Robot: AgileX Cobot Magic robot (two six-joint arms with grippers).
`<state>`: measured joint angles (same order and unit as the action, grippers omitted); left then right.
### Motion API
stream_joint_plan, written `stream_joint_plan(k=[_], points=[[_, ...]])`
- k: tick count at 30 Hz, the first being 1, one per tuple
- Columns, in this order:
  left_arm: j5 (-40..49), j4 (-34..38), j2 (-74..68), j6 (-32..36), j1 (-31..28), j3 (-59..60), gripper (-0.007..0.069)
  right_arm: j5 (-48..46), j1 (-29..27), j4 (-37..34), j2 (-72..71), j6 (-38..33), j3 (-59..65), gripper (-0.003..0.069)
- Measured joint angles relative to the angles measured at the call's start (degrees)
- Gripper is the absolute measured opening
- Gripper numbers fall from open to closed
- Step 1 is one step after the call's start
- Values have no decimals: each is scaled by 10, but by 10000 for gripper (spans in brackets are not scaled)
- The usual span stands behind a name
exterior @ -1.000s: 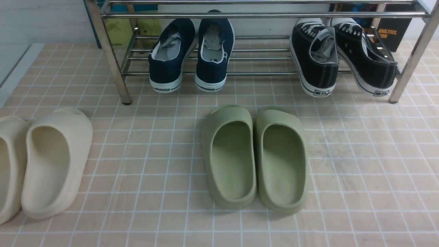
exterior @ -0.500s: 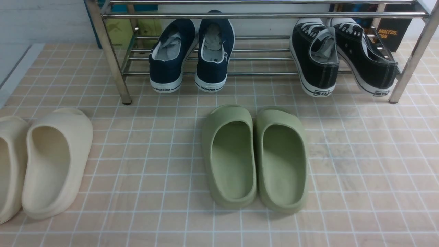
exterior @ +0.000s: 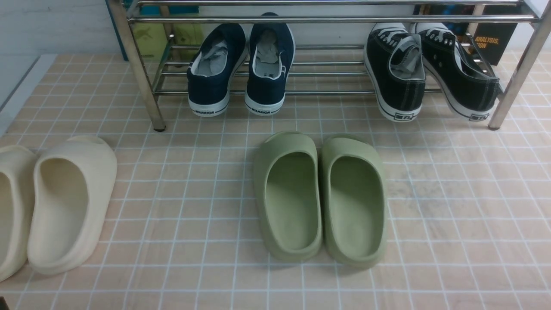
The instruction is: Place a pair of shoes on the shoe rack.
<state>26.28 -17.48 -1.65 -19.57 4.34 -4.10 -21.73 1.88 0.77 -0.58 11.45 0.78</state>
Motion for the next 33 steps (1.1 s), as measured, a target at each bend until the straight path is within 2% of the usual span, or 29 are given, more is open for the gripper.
stream_joint_plan(k=[5, 8, 13, 24, 33], points=[[-33, 103, 9, 142, -21, 1, 79, 0, 0, 0, 0, 0, 0, 240], [-49, 145, 21, 178, -21, 25, 84, 0, 0, 0, 0, 0, 0, 240], [-59, 182, 23, 196, -21, 55, 88, 0, 0, 0, 0, 0, 0, 240], [-51, 188, 23, 230, -20, 54, 94, 0, 0, 0, 0, 0, 0, 240], [-47, 191, 23, 234, 18, 54, 97, 0, 0, 0, 0, 0, 0, 240]])
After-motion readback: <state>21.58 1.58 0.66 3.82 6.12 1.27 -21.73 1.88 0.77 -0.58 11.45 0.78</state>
